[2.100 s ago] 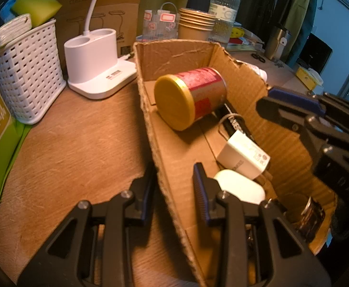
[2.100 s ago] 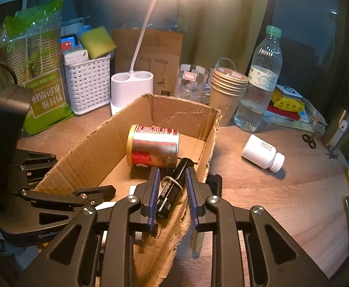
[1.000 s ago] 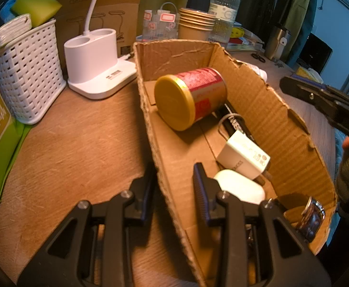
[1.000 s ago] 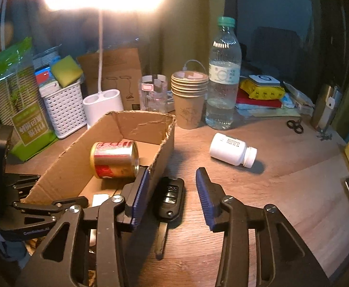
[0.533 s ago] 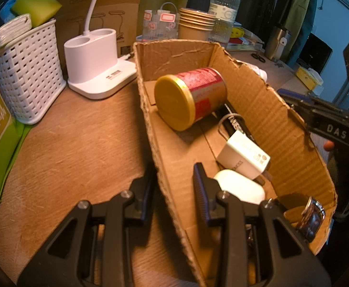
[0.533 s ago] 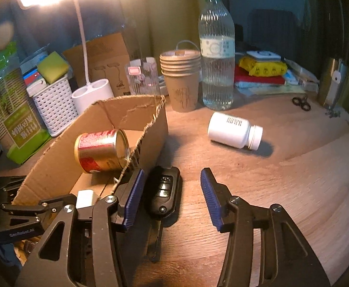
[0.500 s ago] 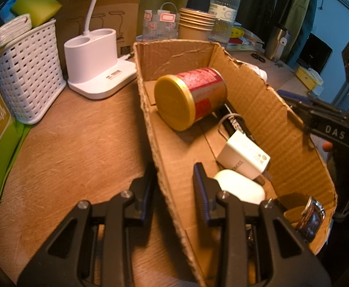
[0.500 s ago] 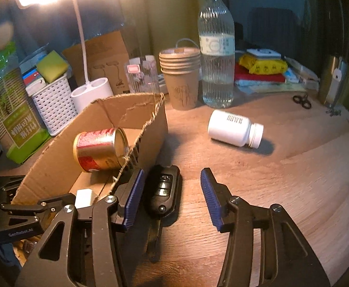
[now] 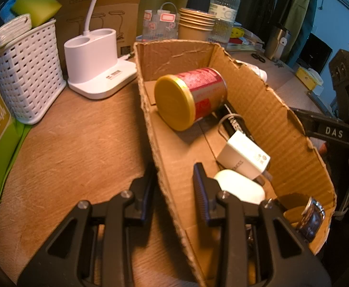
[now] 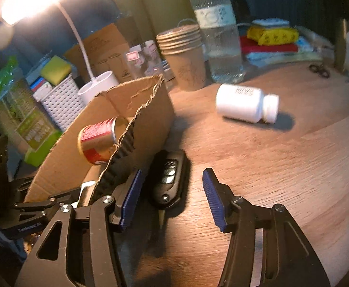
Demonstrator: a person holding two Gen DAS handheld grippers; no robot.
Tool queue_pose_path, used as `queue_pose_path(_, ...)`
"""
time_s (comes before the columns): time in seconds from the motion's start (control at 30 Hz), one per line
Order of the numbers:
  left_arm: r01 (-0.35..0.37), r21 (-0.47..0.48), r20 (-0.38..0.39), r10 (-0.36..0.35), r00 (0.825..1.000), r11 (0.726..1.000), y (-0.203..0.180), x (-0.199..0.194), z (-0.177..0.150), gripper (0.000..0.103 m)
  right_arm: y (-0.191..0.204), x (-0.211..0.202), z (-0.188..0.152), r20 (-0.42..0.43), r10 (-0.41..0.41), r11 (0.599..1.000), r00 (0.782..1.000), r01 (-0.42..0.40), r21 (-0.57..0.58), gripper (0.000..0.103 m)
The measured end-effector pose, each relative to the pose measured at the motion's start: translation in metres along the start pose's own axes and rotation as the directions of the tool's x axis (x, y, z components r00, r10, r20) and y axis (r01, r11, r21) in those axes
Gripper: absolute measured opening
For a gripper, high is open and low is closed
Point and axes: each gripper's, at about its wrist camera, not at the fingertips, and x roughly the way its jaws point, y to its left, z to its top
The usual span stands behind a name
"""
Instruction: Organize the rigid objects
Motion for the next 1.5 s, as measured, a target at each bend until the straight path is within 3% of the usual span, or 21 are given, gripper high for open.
queue_pose_path(0.27, 0.000, 0.000, 0.000, 0.000, 1.000, 1.000, 0.000, 0.000, 0.000, 0.034, -0.012, -0.001, 0.000, -0.015, -0.064, 0.998, 0.998, 0.064, 0.002, 0.056)
queue_pose_path(0.53, -0.001, 0.000, 0.000, 0.001, 1.000, 1.000, 0.000, 0.000, 0.000, 0.034, 0.011, 0.010, -0.003, -0.015, -0.130, 0.984, 0.991, 0.127, -0.122, 0.056)
queue_pose_path(0.93, 0.000, 0.000, 0.000, 0.000, 1.000, 1.000, 0.000, 0.000, 0.000, 0.034, -0.011, -0.001, 0.002, 0.021, -0.251, 0.964, 0.968, 0.252, -0.087, 0.056)
queue_pose_path(1.13, 0.000, 0.001, 0.000, 0.000, 1.000, 1.000, 0.000, 0.000, 0.000, 0.034, 0.004, 0.004, 0.000, 0.016, -0.211, 0.967, 0.977, 0.211, -0.142, 0.056)
queue_pose_path(1.5, -0.001, 0.001, 0.000, 0.001, 1.000, 1.000, 0.000, 0.000, 0.000, 0.034, 0.018, 0.026, 0.005, -0.013, -0.296, 0.931, 0.955, 0.285, -0.230, 0.056)
